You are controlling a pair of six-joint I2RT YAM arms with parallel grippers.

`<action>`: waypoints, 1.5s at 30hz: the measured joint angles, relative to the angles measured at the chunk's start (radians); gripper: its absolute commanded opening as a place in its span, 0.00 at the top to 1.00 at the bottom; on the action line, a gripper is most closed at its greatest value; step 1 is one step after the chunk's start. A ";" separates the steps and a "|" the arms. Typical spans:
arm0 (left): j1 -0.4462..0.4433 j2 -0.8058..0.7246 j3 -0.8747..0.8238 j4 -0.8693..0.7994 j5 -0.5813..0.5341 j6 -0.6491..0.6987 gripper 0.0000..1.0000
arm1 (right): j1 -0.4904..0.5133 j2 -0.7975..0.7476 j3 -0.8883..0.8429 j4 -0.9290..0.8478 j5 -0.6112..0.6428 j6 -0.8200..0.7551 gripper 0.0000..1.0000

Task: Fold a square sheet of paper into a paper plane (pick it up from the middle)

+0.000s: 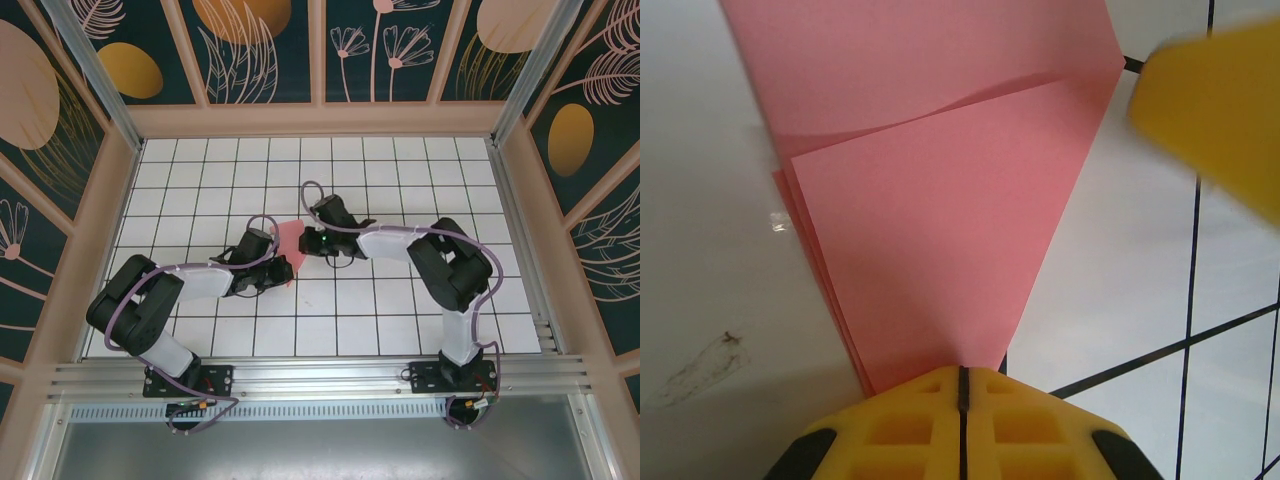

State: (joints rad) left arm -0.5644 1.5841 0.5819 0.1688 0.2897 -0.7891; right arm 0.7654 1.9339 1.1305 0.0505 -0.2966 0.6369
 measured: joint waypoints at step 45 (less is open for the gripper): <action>0.000 -0.020 0.132 -0.072 -0.116 0.009 0.62 | -0.122 -0.327 -0.326 0.097 0.138 0.046 0.30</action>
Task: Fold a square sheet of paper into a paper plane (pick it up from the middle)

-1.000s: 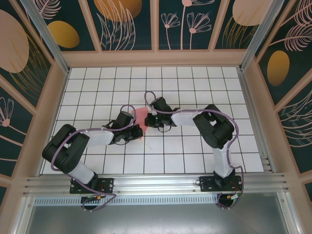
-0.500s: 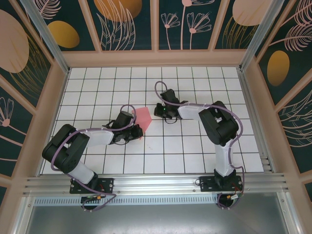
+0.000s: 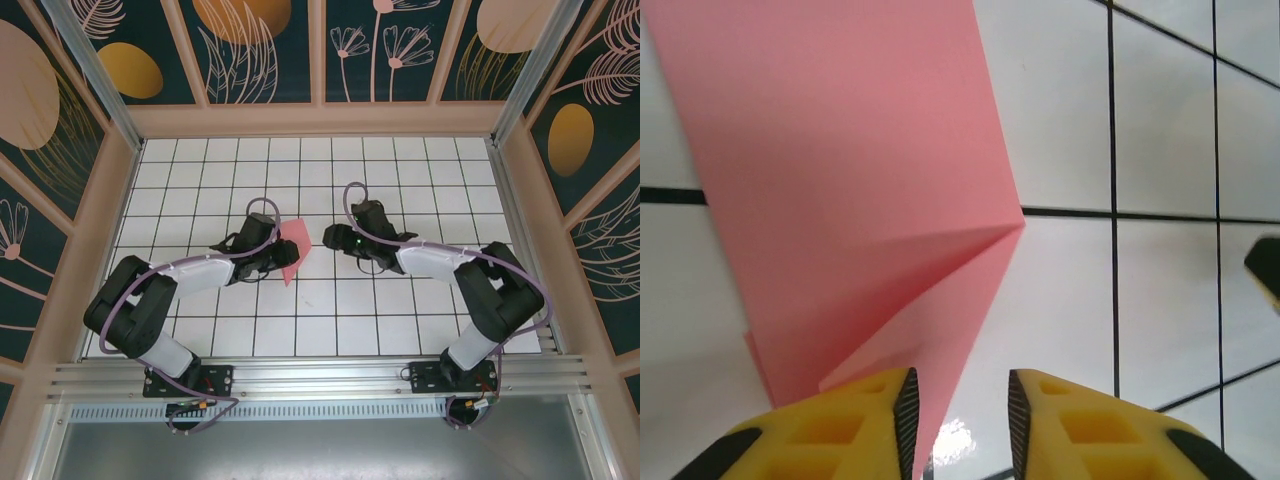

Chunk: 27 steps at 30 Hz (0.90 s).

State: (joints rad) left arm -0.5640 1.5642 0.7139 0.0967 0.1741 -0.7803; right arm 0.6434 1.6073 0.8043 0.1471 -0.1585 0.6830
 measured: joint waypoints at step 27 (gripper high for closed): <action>0.001 0.050 0.024 -0.023 -0.188 -0.010 0.77 | 0.064 0.243 0.110 0.147 -0.210 0.135 0.49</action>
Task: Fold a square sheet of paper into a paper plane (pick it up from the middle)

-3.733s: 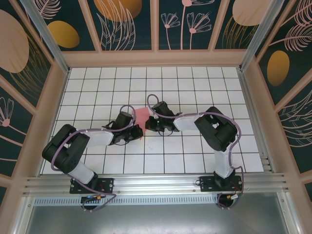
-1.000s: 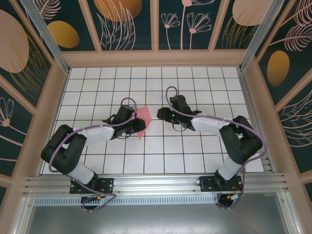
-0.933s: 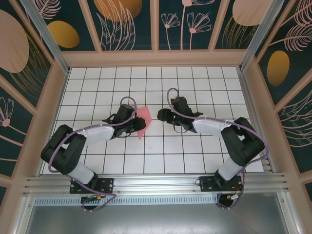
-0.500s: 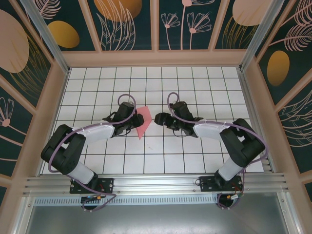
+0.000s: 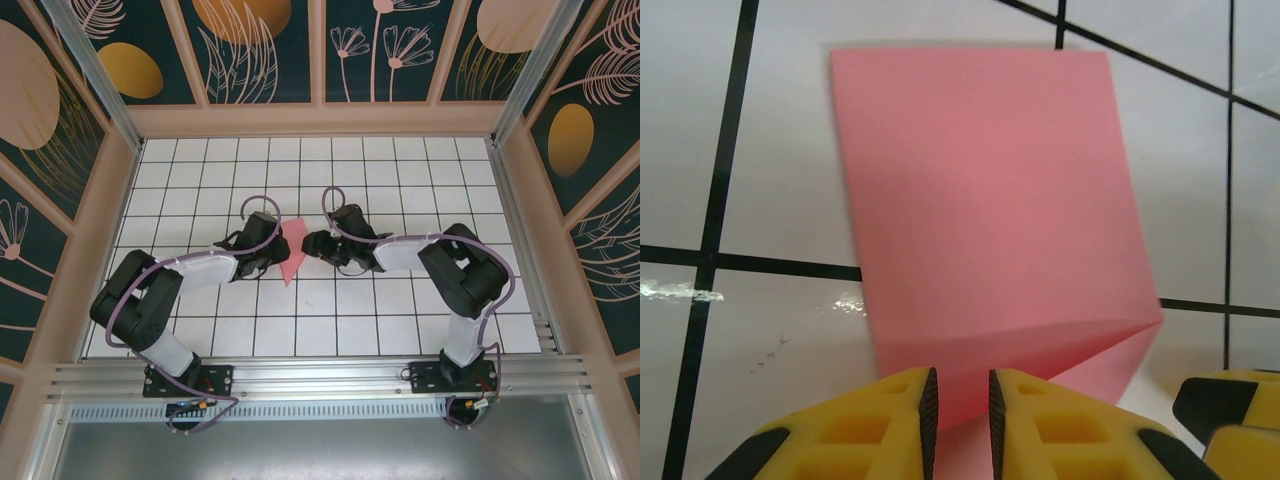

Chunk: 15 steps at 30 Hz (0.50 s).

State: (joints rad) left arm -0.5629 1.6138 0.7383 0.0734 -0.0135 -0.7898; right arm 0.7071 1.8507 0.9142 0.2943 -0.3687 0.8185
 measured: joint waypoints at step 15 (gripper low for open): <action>0.000 0.014 -0.003 0.000 0.000 0.000 0.78 | 0.000 0.090 0.060 0.019 -0.081 -0.009 0.55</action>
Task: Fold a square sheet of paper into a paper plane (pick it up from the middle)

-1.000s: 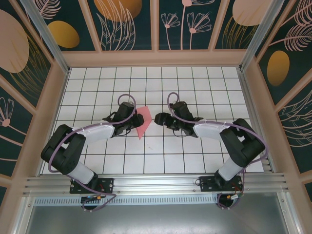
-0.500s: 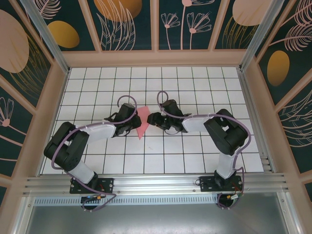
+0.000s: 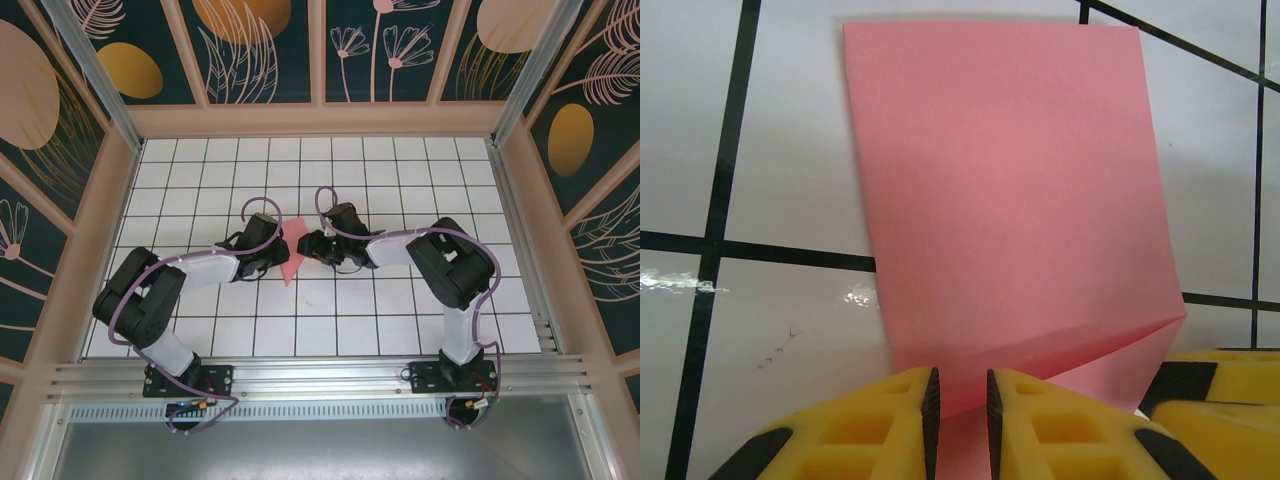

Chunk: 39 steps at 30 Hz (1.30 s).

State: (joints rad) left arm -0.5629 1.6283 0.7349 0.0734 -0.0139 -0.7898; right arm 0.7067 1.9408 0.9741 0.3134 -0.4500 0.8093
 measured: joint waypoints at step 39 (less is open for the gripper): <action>0.011 -0.257 -0.022 -0.028 -0.012 0.047 0.34 | -0.005 -0.196 -0.040 -0.068 0.126 -0.014 1.00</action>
State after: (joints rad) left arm -0.5514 1.3716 0.7128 0.0456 -0.0261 -0.7433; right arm 0.7021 1.7451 0.9344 0.2451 -0.3244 0.7952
